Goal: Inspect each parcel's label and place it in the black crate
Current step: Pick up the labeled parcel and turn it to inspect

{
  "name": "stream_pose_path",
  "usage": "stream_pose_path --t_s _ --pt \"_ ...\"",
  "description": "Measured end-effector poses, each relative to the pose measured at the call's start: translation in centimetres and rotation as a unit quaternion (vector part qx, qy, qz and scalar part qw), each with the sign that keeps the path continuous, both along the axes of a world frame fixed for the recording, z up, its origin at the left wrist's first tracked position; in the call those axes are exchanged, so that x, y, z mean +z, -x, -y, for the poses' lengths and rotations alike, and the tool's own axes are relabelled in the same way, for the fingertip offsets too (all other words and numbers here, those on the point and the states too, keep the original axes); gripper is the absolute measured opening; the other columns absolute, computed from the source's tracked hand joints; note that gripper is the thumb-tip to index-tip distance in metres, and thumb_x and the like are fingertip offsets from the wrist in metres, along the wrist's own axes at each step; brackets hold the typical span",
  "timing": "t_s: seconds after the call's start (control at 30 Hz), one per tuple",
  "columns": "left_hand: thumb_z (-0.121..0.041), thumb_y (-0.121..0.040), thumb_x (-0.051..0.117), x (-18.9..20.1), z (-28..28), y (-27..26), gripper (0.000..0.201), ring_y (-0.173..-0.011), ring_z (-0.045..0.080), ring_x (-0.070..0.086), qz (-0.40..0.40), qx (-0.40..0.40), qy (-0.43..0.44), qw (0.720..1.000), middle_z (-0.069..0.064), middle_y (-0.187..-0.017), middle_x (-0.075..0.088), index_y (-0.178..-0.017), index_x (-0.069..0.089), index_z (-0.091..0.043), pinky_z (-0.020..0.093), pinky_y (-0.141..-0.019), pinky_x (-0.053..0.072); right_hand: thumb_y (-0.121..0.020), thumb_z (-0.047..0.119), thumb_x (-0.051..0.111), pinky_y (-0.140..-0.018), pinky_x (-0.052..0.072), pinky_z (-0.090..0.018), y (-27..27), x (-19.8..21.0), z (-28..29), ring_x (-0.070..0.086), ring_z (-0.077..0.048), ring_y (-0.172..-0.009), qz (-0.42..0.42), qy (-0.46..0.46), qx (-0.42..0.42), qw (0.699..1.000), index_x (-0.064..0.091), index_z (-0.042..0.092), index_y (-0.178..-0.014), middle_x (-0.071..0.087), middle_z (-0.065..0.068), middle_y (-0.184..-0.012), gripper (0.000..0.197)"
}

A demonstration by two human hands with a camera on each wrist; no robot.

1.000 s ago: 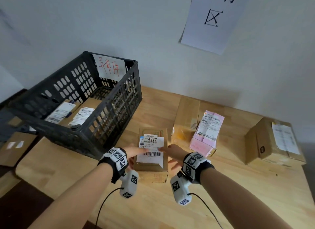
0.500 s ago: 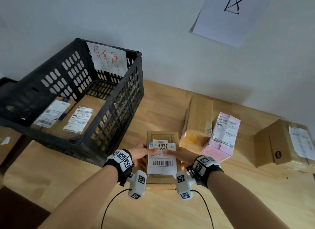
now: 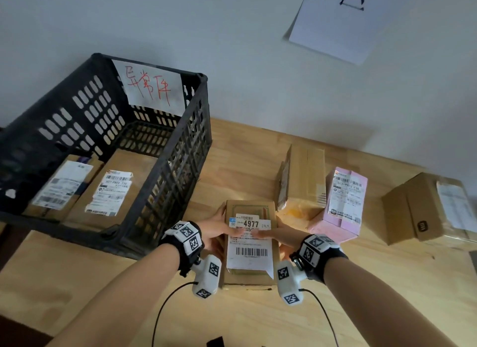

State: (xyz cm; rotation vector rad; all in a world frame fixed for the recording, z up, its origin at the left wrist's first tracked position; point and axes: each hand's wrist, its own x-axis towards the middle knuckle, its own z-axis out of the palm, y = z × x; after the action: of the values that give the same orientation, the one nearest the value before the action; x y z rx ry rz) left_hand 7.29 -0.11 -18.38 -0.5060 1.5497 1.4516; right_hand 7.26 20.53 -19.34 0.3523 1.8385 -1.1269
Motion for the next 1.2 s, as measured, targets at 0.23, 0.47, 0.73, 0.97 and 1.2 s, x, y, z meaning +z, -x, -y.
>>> stream_pose_path --t_s 0.23,0.47,0.73,0.97,1.2 --pt "-0.002 -0.082 0.068 0.1 -0.2 -0.4 0.094 -0.093 0.027 0.059 -0.027 0.029 -0.007 0.999 0.005 -0.099 0.063 -0.148 0.011 -0.037 0.052 -0.075 0.050 -0.074 0.030 0.079 -0.090 0.052 -0.054 0.0 -0.7 0.1 0.069 -0.023 -0.096 -0.014 0.020 -0.037 0.999 0.035 0.032 -0.133 0.073 -0.001 -0.099 0.074" --pt "-0.007 -0.080 0.072 0.1 -0.6 -1.0 0.088 -0.112 0.030 0.055 -0.064 0.053 0.030 0.996 0.009 -0.116 0.062 -0.147 0.021 -0.031 0.049 -0.091 0.047 -0.070 0.029 0.082 -0.088 0.053 -0.051 -0.3 -1.3 0.2 0.070 -0.022 -0.092 -0.026 0.034 -0.073 0.996 0.040 0.029 -0.132 0.074 -0.001 -0.099 0.075" --pt "-0.029 -0.079 0.075 0.7 -1.2 -4.0 0.072 -0.120 0.022 0.052 -0.134 0.063 0.094 0.985 0.003 -0.133 0.057 -0.140 0.039 -0.029 0.042 -0.104 0.040 -0.082 0.018 0.073 -0.062 0.058 -0.026 -4.1 1.1 1.7 0.066 -0.013 -0.077 -0.117 0.035 -0.154 0.981 0.037 0.012 -0.135 0.065 -0.002 -0.103 0.064" --pt "-0.046 -0.081 0.067 4.8 0.7 -3.9 0.049 -0.119 0.030 0.048 -0.128 0.245 0.001 0.961 0.006 -0.120 0.056 -0.119 0.054 -0.020 0.061 -0.103 0.034 -0.076 0.052 0.070 -0.088 0.049 -0.056 -4.3 4.6 0.0 0.055 -0.030 -0.114 -0.096 0.104 -0.204 0.969 0.038 0.024 -0.131 0.050 -0.009 -0.136 0.070" --pt "-0.057 -0.051 0.084 4.6 1.7 -5.6 0.077 -0.115 0.031 0.054 -0.116 0.212 0.030 0.970 0.009 -0.121 0.063 -0.113 0.064 -0.015 0.059 -0.098 0.041 -0.086 0.048 0.061 -0.091 0.050 -0.056 -5.3 4.9 0.4 0.053 -0.034 -0.117 -0.076 0.114 -0.227 0.964 0.044 0.012 -0.128 0.052 -0.009 -0.128 0.058"
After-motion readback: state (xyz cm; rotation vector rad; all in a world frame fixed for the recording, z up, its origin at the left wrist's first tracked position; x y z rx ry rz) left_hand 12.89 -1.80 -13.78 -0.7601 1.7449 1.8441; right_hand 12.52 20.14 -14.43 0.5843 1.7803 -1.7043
